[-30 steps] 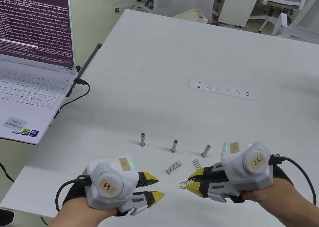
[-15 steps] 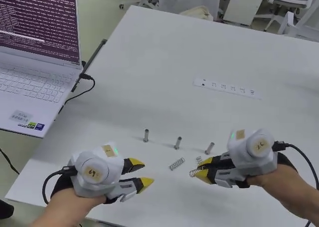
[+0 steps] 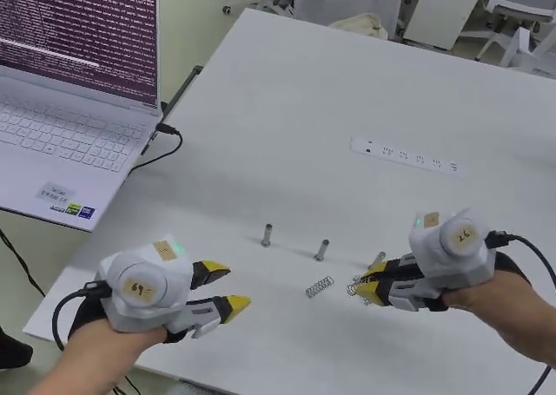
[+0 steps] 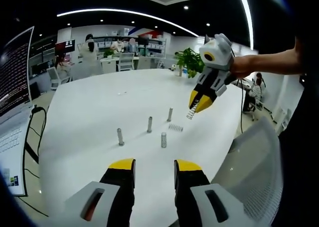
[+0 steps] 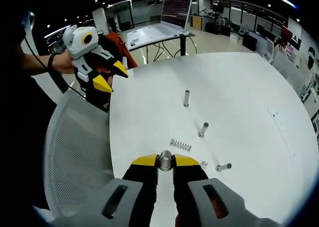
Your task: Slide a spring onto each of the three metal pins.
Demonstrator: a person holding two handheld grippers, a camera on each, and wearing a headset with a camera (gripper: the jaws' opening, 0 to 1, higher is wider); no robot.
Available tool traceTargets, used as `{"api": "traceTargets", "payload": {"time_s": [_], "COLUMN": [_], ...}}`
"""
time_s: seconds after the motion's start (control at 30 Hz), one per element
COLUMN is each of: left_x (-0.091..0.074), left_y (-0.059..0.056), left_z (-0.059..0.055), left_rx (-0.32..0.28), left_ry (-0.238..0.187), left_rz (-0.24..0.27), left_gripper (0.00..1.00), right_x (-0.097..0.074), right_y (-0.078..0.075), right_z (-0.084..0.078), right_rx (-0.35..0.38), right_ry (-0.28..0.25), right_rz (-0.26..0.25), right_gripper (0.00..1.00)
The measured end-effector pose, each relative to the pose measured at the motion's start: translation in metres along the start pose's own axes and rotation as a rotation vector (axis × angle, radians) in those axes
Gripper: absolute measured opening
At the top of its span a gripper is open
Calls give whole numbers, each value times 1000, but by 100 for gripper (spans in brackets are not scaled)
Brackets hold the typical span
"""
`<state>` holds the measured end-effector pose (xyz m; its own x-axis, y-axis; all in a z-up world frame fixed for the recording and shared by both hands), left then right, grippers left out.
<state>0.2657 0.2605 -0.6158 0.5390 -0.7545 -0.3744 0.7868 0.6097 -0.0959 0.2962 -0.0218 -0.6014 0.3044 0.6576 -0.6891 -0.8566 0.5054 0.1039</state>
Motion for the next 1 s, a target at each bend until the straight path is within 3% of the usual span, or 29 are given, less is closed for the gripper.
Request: {"api": "traceTargets", "payload": {"time_s": [0.53, 1.0], "left_x": [-23, -30], "left_y": [27, 34], "left_z": [-4, -7], "left_rx": [-20, -31], "left_ry": [-13, -20], "left_rz": [79, 100], "left_gripper": [33, 38], "right_x": [23, 40], "right_y": [-21, -36], "right_z": [35, 66], "right_rx": [-35, -44], "right_ry": [33, 28], "right_rz": [-9, -31], "right_gripper": [8, 8]}}
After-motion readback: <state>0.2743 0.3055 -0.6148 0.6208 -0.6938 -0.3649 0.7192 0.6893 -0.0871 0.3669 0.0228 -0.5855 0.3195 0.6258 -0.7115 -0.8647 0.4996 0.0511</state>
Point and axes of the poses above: the centre of the closed fingertips' face, and the gripper's own axes: x roughly forward along the fingers, y roughly to its left, z roughly out of its top, the point moved 9 cm from there along -x, roughly backward along the fingers, and after that the axes turned 9 degrees about -y, right-handed, at the moved point
